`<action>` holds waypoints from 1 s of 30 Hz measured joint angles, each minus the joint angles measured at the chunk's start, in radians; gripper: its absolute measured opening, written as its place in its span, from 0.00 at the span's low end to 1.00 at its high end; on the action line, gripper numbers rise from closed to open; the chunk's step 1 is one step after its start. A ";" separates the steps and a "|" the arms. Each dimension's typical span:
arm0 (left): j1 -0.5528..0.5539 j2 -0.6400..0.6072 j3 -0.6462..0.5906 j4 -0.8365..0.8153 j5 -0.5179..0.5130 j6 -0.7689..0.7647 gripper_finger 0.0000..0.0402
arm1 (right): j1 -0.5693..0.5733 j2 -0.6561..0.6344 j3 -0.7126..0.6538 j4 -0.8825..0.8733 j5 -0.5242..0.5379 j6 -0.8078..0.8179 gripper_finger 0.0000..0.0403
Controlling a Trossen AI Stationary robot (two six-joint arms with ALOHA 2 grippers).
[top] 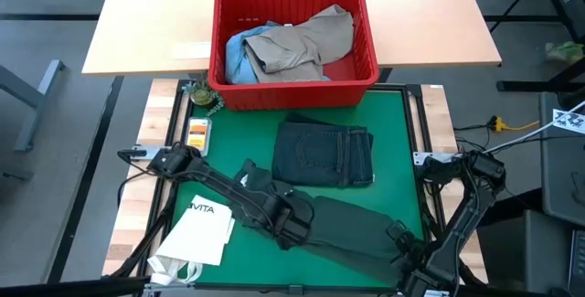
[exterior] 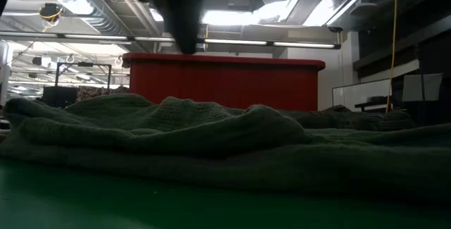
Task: Fold Laundry from Bin
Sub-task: Fold the green shirt
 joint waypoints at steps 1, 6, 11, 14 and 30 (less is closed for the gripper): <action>-0.001 0.008 0.000 -0.025 -0.001 -0.018 0.07 | 0.000 0.000 0.000 0.000 -0.006 0.000 0.33; -0.003 0.064 0.000 -0.058 -0.027 -0.035 0.01 | 0.000 0.000 0.000 0.004 -0.013 0.000 0.33; 0.015 0.112 -0.005 -0.188 -0.061 -0.032 0.00 | 0.000 0.000 0.000 0.007 -0.014 -0.005 0.33; 0.028 0.114 -0.060 -0.205 -0.066 -0.028 0.00 | 0.000 0.000 0.000 0.009 -0.006 -0.008 0.33; 0.126 0.111 -0.419 -0.155 -0.071 -0.004 0.00 | -0.001 0.000 0.000 0.015 0.017 -0.044 0.33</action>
